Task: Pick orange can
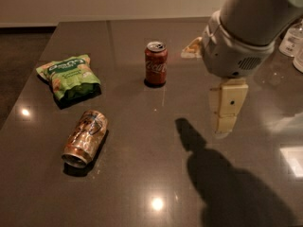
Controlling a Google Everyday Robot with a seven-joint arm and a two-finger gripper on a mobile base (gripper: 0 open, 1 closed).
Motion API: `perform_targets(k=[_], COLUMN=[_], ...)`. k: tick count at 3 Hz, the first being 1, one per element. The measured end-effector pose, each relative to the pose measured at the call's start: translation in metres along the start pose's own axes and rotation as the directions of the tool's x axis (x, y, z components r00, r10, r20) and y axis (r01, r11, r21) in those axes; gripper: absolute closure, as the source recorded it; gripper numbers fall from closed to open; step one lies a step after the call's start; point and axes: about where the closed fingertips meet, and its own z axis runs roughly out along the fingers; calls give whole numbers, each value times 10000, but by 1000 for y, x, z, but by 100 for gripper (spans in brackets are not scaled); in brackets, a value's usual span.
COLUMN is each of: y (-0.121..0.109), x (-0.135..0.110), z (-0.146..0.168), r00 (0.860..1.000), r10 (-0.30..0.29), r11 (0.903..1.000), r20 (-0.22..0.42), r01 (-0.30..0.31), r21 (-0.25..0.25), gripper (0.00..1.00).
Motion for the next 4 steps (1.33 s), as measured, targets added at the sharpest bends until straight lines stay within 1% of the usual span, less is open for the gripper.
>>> perform_targets(k=[1,2,3,4], y=[4,-8,-17,-19], x=[-43,-79,-97,-120], z=[21,55,77,93], r00=[9751,9260,8940,8603], r10=[-2215,-3774,-4479,-5074], r11=[9746,9212,8847,8442], r20=[-67,17,102,487], r01=[2211,3756,4448,5077], r21=[-359,-1018,-1397,-1720], gripper=[0,0,0,0])
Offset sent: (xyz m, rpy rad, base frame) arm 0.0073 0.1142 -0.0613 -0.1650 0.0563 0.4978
